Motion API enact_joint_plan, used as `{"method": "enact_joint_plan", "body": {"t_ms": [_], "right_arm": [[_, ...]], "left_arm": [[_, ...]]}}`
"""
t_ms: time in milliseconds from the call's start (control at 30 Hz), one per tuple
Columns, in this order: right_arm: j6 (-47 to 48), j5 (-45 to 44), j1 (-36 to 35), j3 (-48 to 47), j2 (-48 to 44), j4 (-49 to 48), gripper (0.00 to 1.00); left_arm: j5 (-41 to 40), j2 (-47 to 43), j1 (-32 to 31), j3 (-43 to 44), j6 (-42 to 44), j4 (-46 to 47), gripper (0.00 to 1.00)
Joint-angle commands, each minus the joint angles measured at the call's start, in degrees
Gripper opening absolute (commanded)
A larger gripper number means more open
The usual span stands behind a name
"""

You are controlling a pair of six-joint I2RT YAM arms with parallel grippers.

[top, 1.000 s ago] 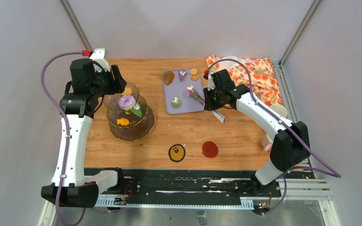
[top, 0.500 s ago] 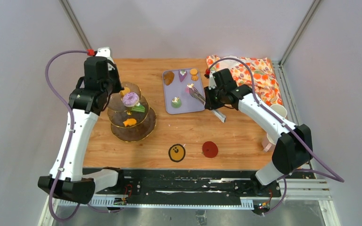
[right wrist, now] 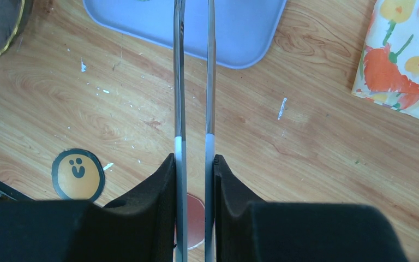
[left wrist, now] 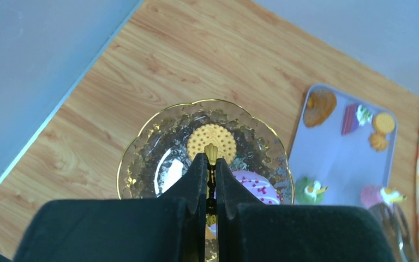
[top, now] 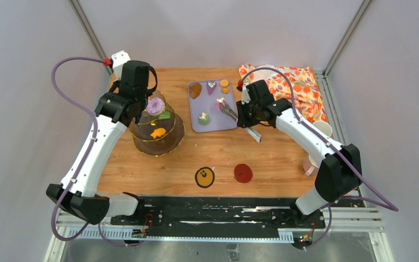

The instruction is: Serve the afternoon tea

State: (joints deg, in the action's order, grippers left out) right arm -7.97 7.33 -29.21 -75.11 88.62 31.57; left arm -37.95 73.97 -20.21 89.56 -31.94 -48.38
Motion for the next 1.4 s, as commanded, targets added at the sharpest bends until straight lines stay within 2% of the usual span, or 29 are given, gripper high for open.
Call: {"method": "enact_joint_plan", "body": {"t_ms": [0,267,400,533,700,867,967,1033,1200,1300,1367], "right_arm": [[-0.1,-0.8,0.6,0.6,-2.1,-0.8,0.01],[-0.4,-0.5,0.6,1.0,-2.0,-0.7,0.01],[-0.5,-0.7,0.6,1.3,-2.3,-0.7,0.01],[-0.7,-0.6,0.6,1.8,-2.4,-0.6,0.01],[-0.8,-1.1,0.6,2.3,-3.1,-0.4,0.01],[-0.7,-1.2,0.6,2.3,-3.1,-0.1,0.0],[-0.6,-1.1,0.6,2.0,-2.9,-0.1,0.0],[-0.6,-0.8,0.6,1.8,-2.7,-0.1,0.01],[-0.6,-0.6,0.6,1.5,-2.6,-0.1,0.01],[-0.6,-0.6,0.6,1.7,-2.5,-0.1,0.01],[-0.6,-0.5,0.6,1.6,-2.3,-0.1,0.01]], "left_arm": [[-14.0,-1.0,-0.5,4.2,-11.5,4.2,0.0],[-24.5,2.6,-0.6,4.2,-21.5,3.6,0.0],[-29.2,5.3,-0.6,5.8,-28.6,0.4,0.0],[-31.5,7.6,-0.6,7.8,-35.4,-0.7,0.0],[-30.9,11.1,-0.6,11.0,-37.3,-1.8,0.02],[-28.5,12.5,-0.6,11.8,-35.5,-1.5,0.53],[-26.0,12.9,-0.6,12.4,-31.4,0.2,0.71],[-24.6,12.7,-0.6,12.2,-28.2,2.2,0.79],[-17.3,9.2,-0.6,8.1,-8.2,13.9,0.93],[-8.2,6.8,1.6,6.2,1.3,17.4,0.95],[2.0,5.3,5.3,5.3,5.6,18.2,0.96]]}}
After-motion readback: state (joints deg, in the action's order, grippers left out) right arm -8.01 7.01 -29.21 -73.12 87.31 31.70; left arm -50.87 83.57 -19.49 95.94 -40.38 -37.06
